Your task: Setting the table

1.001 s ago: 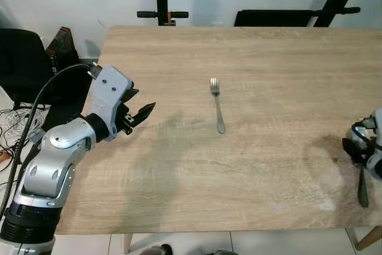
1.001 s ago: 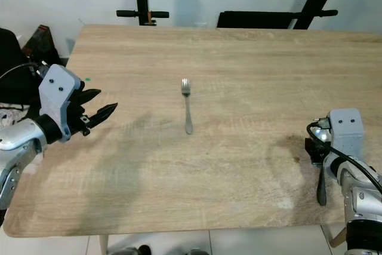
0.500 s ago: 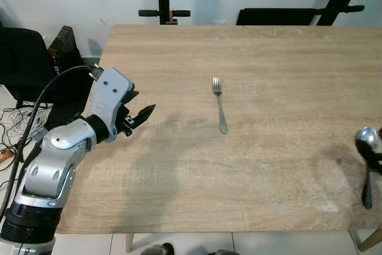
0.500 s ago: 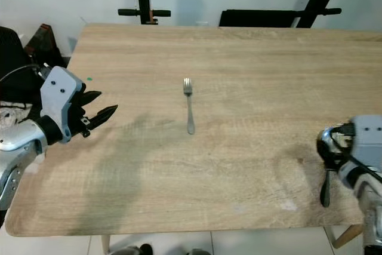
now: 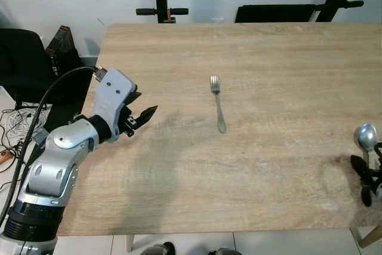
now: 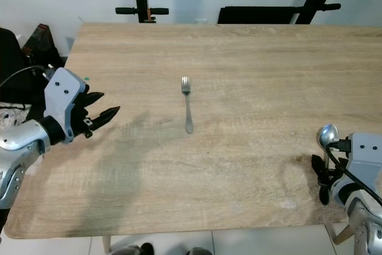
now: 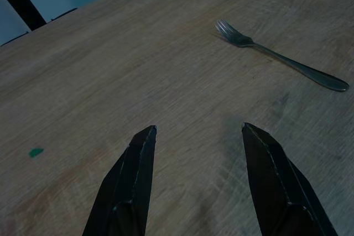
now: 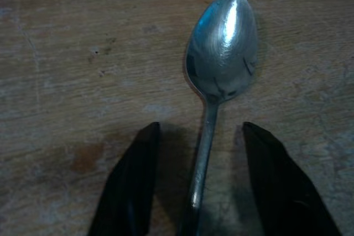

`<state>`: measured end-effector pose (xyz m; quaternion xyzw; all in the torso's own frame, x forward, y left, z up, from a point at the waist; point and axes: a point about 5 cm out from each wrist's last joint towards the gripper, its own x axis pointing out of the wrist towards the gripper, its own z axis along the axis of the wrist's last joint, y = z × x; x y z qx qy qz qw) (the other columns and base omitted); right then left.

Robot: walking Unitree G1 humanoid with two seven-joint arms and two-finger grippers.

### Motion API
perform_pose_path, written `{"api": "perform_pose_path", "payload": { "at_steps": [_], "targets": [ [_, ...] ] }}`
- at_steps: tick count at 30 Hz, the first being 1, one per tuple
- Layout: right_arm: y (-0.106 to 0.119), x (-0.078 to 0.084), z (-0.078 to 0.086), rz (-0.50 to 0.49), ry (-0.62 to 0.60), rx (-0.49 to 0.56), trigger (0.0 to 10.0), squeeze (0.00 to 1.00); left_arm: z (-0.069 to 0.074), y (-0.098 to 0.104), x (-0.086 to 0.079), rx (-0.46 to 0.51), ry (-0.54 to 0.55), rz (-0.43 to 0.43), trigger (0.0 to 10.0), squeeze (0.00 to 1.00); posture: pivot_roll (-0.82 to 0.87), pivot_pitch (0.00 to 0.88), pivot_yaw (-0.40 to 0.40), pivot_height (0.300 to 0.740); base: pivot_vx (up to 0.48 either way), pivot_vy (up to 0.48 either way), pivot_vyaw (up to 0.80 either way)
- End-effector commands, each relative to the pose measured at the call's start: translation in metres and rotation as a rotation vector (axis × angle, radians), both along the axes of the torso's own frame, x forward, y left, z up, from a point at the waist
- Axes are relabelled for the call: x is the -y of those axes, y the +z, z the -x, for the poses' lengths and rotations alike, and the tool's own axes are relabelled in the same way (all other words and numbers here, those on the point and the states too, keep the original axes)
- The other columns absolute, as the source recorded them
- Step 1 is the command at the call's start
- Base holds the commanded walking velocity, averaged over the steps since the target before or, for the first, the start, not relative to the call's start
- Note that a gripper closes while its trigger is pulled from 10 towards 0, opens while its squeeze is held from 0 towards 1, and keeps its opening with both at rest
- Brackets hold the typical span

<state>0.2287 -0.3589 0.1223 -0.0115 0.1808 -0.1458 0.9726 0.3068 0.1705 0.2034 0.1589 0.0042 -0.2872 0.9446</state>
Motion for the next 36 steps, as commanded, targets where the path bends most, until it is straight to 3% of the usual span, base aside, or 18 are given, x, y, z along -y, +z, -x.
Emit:
{"api": "perform_pose_path", "payload": {
  "at_steps": [1,4,8,13,22,24,25,27,29,30,31,36],
  "targets": [
    [-0.03,-0.001,0.013,-0.085,-0.048,-0.122,0.0,0.0,0.002,-0.004,-0.002,-0.015,-0.004,-0.009,10.0,0.0,-0.06,0.077,0.068,0.74,0.0,0.0,0.0],
    [-0.032,-0.004,0.012,-0.13,-0.042,-0.106,0.0,0.0,0.01,-0.003,0.001,-0.044,-0.074,0.005,10.0,0.0,-0.06,0.077,0.066,0.74,0.0,0.0,0.0],
    [-0.031,-0.011,0.007,-0.174,-0.021,-0.076,0.0,0.0,0.034,-0.002,0.003,-0.133,-0.29,0.041,10.0,0.0,-0.06,0.077,0.067,0.74,0.0,0.0,0.0],
    [-0.029,-0.017,0.001,-0.193,0.016,-0.054,0.0,0.0,0.049,0.0,-0.005,-0.191,-0.402,0.016,10.0,0.0,-0.06,0.078,0.068,0.74,0.0,0.0,0.0],
    [-0.025,-0.042,-0.015,-0.202,0.143,-0.04,0.0,0.0,0.054,0.008,-0.02,-0.2,-0.427,-0.041,10.0,0.0,-0.04,0.076,0.066,0.74,0.0,0.0,0.0],
    [-0.014,-0.056,-0.03,-0.195,0.208,0.002,0.0,0.0,0.052,0.012,-0.021,-0.181,-0.408,-0.04,10.0,0.0,-0.04,0.076,0.067,0.74,0.0,0.0,0.0],
    [-0.014,-0.056,-0.03,-0.195,0.208,0.002,0.0,0.0,0.052,0.012,-0.021,-0.181,-0.408,-0.04,10.0,0.0,-0.04,0.076,0.067,0.74,0.0,0.0,0.0],
    [0.002,-0.078,-0.054,-0.196,0.288,0.059,0.0,0.0,0.05,0.016,-0.017,-0.148,-0.383,-0.021,10.0,0.0,-0.04,0.074,0.061,0.74,0.0,0.0,0.0],
    [0.005,-0.082,-0.059,-0.196,0.301,0.069,0.0,0.0,0.049,0.016,-0.016,-0.141,-0.379,-0.018,10.0,0.0,-0.04,0.074,0.061,0.74,0.0,0.0,0.0],
    [0.008,-0.088,-0.065,-0.202,0.314,0.083,1.0,0.0,0.048,0.017,-0.015,-0.13,-0.369,-0.018,10.0,0.0,-0.03,0.073,0.058,0.74,0.0,0.0,0.0],
    [0.01,-0.097,-0.074,-0.207,0.339,0.091,10.0,0.0,0.047,0.017,-0.014,-0.118,-0.358,-0.011,10.0,0.0,-0.03,0.073,0.056,0.74,0.0,0.0,0.0],
    [0.008,-0.131,-0.106,-0.198,0.414,0.082,10.0,0.0,0.043,0.023,-0.007,-0.073,-0.323,0.014,10.0,0.0,0.0,0.069,0.046,0.74,0.0,0.0,0.0]
  ]
}}
